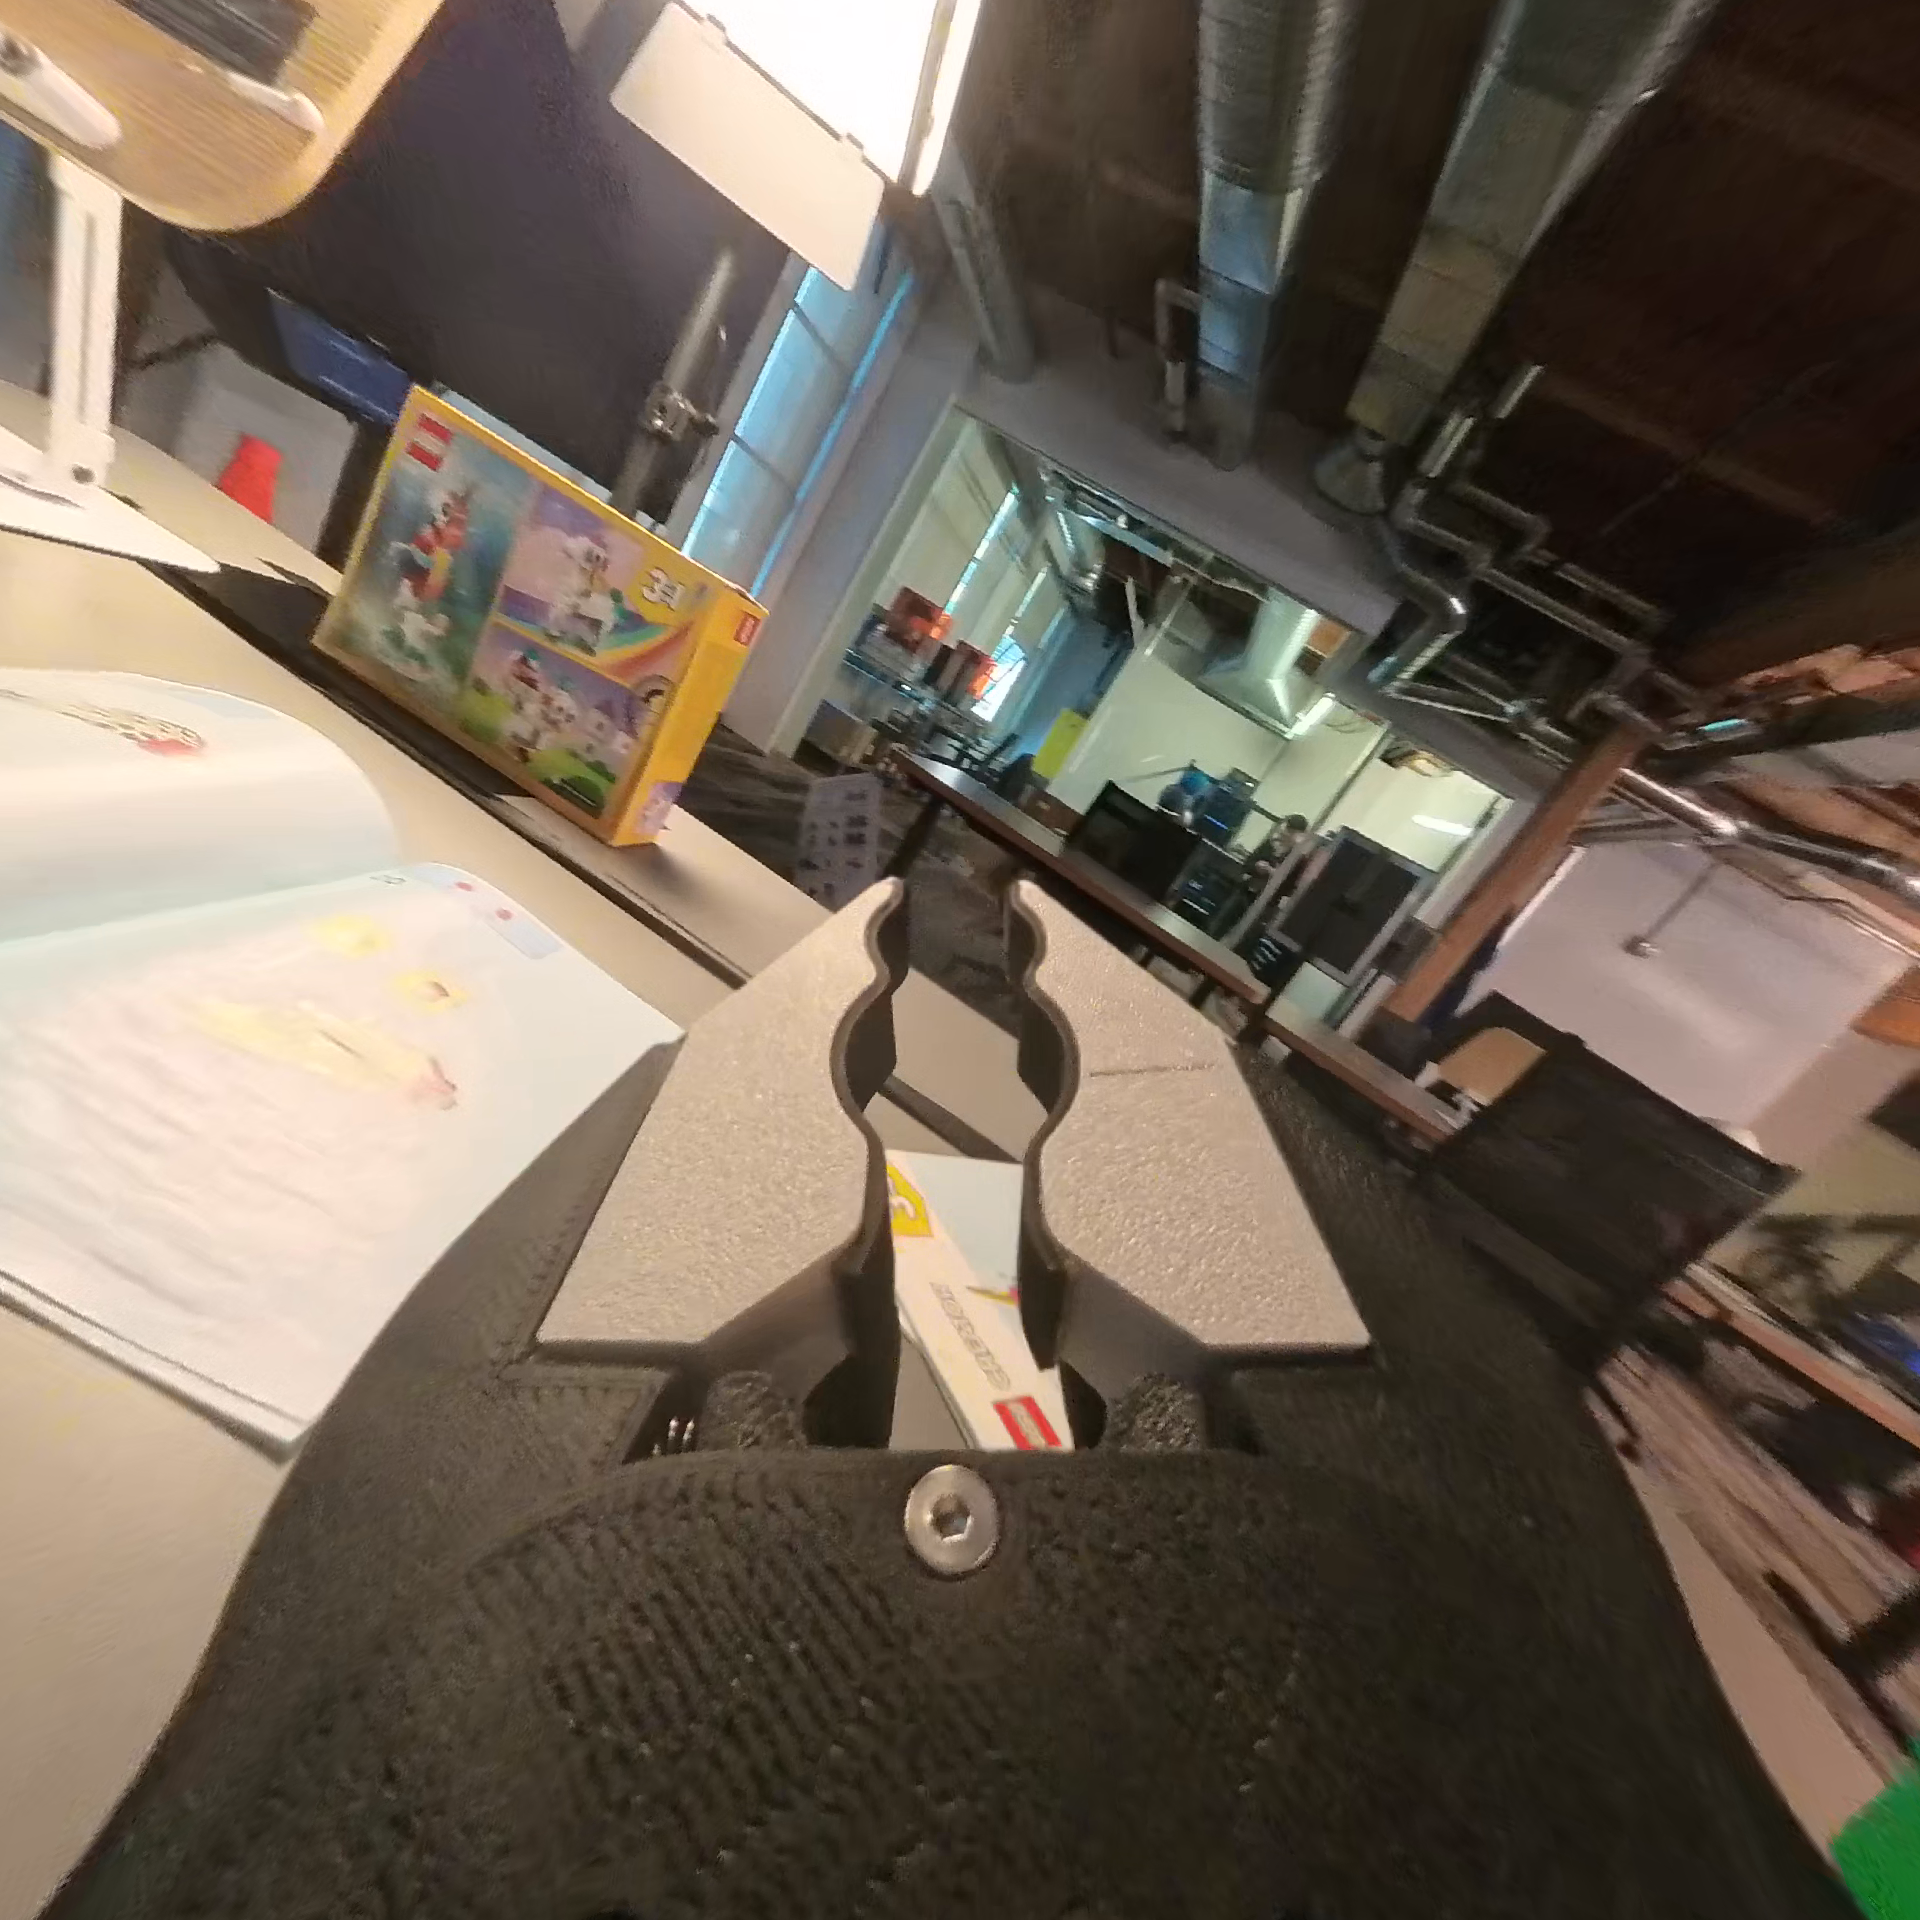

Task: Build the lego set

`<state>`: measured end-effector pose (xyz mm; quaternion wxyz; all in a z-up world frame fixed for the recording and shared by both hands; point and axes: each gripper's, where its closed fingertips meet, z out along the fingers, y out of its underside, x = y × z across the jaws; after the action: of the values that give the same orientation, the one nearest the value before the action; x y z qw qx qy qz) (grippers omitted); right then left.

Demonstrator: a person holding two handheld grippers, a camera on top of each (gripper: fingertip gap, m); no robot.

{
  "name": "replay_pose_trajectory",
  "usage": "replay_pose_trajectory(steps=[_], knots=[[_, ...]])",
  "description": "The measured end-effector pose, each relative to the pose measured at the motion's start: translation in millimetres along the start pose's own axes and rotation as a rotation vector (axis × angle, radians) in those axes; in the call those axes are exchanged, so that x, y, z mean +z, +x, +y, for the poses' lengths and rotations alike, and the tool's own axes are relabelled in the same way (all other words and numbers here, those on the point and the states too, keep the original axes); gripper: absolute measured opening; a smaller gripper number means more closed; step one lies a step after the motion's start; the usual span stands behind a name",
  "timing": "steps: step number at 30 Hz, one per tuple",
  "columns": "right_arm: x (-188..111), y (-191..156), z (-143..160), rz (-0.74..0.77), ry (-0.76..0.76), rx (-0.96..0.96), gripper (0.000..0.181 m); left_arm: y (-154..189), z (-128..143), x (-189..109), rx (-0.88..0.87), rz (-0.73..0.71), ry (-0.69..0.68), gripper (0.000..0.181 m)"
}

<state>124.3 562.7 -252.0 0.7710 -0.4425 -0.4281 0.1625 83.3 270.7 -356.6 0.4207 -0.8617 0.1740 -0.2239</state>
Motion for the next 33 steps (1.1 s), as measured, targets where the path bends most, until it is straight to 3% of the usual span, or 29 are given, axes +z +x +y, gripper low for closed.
replay_pose_trajectory(steps=[3, 5, 8, 10, 13, 18, 21, 23, 25, 28, 30, 33], knots=[[-20, -10, -15, -0.052, 0.036, 0.053, 0.020, 0, -10, -12, 0.034, -0.022, 0.045, 0.041], [-39, -51, -36, -0.332, 0.067, 0.140, 0.023, 1, -13, -19, 0.052, -0.030, 0.065, 0.041], [-80, -112, -63, -0.857, -0.059, 0.261, 0.040, 8, -18, -29, 0.062, -0.016, 0.120, 0.041], [-103, -134, -73, -1.053, -0.150, 0.192, 0.044, 15, -20, -32, 0.063, 0.007, 0.157, 0.041], [-133, -162, -55, -1.280, -0.441, 0.024, 0.056, 18, -17, -32, 0.069, 0.021, 0.171, 0.041], [-156, -188, -32, -1.451, -0.630, -0.253, 0.051, 24, -22, -34, 0.077, 0.052, 0.225, 0.041], [-154, -188, -17, -1.454, -0.729, -0.383, 0.043, 29, -26, -38, 0.082, 0.079, 0.246, 0.041], [-149, -183, -6, -1.427, -0.768, -0.492, 0.023, 30, -25, -40, 0.095, 0.084, 0.238, 0.041], [-151, -182, -8, -1.451, -0.788, -0.535, 0.023, 29, -24, -42, 0.114, 0.078, 0.229, 0.041], [-151, -184, -29, -1.518, -0.641, -0.634, 0.022, 28, -31, -42, 0.111, 0.075, 0.259, 0.041], [-148, -190, -60, -1.539, -0.432, -0.686, 0.022, 28, -41, -41, 0.115, 0.066, 0.307, 0.041], [-131, -196, -113, -1.407, -0.021, -0.915, 0.022, 33, -58, -39, -0.017, 0.137, 0.374, 0.037]])
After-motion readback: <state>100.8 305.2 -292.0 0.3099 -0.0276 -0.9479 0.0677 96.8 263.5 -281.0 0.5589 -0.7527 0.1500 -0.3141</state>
